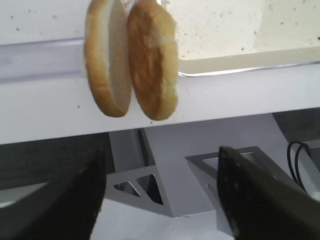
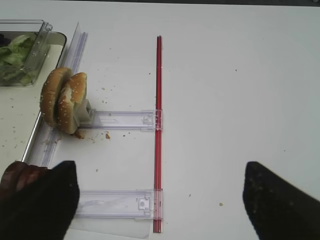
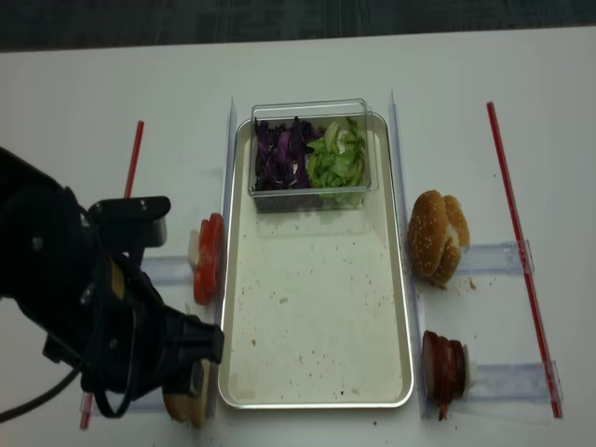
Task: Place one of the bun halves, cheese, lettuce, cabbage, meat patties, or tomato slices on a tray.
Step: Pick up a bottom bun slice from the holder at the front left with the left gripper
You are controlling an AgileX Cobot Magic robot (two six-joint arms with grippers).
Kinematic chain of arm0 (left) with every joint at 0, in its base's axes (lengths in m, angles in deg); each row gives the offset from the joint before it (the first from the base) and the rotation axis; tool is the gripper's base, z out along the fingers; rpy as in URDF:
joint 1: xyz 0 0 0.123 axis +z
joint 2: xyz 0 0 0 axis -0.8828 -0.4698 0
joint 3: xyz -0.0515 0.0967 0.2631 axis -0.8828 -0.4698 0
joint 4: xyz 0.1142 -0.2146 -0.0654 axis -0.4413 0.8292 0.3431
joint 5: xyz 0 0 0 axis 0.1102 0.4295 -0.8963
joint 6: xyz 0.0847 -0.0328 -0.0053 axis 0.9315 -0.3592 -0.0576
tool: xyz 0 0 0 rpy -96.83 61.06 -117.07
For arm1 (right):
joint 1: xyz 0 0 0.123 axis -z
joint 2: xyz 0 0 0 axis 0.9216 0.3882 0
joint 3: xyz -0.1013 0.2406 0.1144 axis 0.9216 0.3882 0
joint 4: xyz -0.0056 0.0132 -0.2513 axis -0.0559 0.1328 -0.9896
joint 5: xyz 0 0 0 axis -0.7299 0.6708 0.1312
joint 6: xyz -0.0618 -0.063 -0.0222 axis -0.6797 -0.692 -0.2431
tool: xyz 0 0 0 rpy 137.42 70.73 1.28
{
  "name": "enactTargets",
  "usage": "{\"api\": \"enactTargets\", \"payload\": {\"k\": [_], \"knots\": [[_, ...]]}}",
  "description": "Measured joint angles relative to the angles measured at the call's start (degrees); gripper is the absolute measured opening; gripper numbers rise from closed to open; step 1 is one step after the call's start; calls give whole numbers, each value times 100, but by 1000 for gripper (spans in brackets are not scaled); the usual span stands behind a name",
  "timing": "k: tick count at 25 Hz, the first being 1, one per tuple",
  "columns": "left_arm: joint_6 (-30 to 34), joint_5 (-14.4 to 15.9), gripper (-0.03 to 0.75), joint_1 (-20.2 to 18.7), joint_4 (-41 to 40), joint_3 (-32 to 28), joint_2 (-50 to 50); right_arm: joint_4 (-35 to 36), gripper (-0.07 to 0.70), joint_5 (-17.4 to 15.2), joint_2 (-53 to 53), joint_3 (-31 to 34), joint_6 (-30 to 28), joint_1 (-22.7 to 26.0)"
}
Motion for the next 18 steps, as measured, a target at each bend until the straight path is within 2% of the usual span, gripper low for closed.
{"api": "enactTargets", "payload": {"k": [8, 18], "knots": [[-352, -240, 431, -786, 0, 10, -519, 0, 676, 0, 0, 0, -5, 0], [-460, -739, 429, -828, -210, 10, -787, 0, 676, 0, 0, 0, -5, 0]]}}
